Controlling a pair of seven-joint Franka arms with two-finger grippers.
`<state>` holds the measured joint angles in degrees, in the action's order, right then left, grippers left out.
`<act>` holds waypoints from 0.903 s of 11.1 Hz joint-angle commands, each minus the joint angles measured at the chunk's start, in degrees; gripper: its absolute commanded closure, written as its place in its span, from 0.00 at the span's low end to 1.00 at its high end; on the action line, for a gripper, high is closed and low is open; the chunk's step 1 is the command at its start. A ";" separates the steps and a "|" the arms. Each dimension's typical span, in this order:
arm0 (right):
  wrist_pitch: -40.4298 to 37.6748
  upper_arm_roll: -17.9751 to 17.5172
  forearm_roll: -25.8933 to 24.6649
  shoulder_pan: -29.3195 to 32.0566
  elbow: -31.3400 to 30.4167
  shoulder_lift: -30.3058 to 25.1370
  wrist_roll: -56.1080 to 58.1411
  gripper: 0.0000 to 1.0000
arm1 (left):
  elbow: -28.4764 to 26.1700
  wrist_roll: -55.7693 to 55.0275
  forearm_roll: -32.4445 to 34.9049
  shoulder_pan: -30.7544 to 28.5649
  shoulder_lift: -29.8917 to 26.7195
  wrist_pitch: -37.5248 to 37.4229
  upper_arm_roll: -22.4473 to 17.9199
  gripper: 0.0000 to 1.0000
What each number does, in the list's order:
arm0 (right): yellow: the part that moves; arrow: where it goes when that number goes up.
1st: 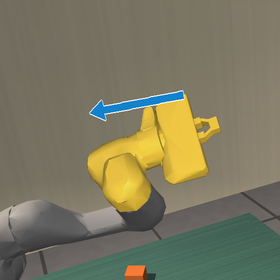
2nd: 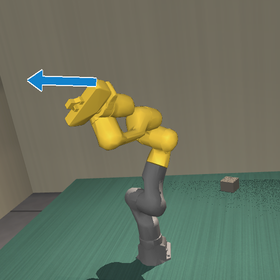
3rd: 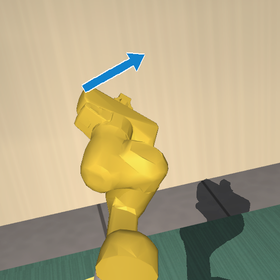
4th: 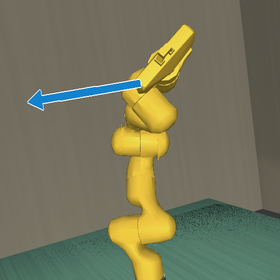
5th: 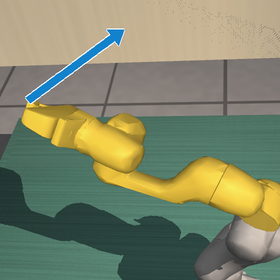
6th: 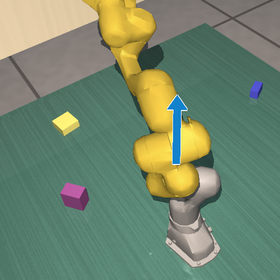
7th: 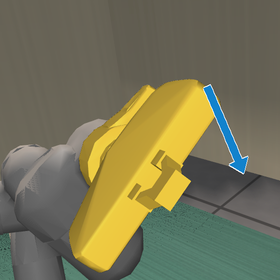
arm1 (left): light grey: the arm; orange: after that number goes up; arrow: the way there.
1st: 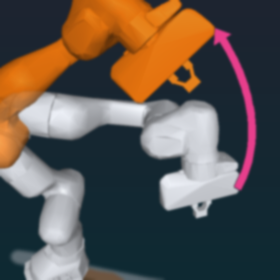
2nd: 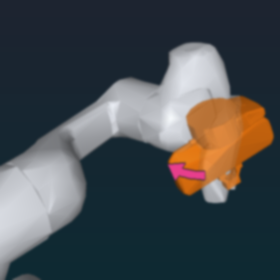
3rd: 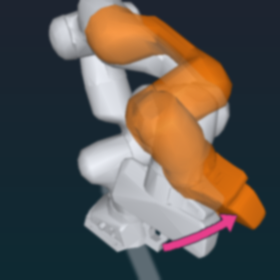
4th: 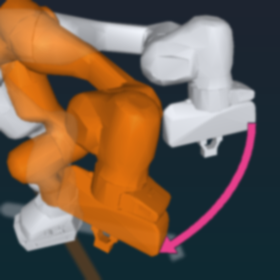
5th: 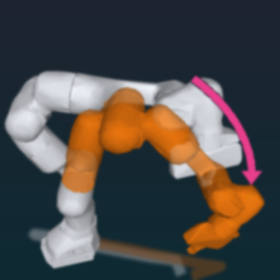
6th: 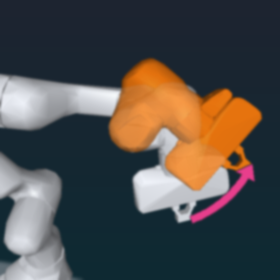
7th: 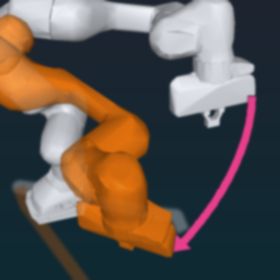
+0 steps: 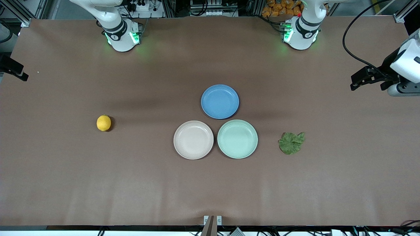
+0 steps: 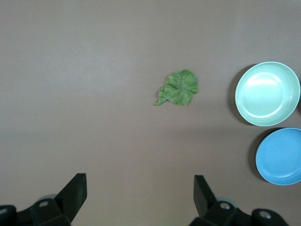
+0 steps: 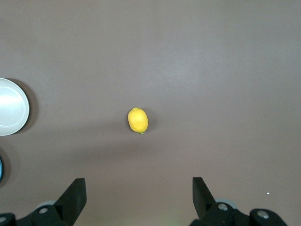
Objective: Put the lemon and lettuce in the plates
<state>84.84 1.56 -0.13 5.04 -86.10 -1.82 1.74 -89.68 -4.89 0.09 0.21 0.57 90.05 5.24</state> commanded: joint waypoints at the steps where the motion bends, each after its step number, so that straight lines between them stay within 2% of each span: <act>1: -0.21 -0.33 -0.92 1.02 -0.47 -0.65 0.55 0.00 | 0.30 -1.70 -1.41 -0.12 0.40 0.04 1.35 0.00; 5: 0.23 -0.33 -0.49 1.46 -0.38 -0.56 0.55 0.00 | 0.30 -1.70 -1.32 -0.12 3.20 1.61 1.35 0.00; 10: 0.49 -0.33 -0.49 1.99 -0.38 -0.64 0.64 0.00 | 0.38 -2.49 -0.53 -0.03 10.40 8.72 1.27 0.00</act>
<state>84.85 1.87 -0.26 5.93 -86.16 -1.81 1.74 -90.00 -5.95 0.02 0.18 7.66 95.69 6.52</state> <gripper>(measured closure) 0.000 0.000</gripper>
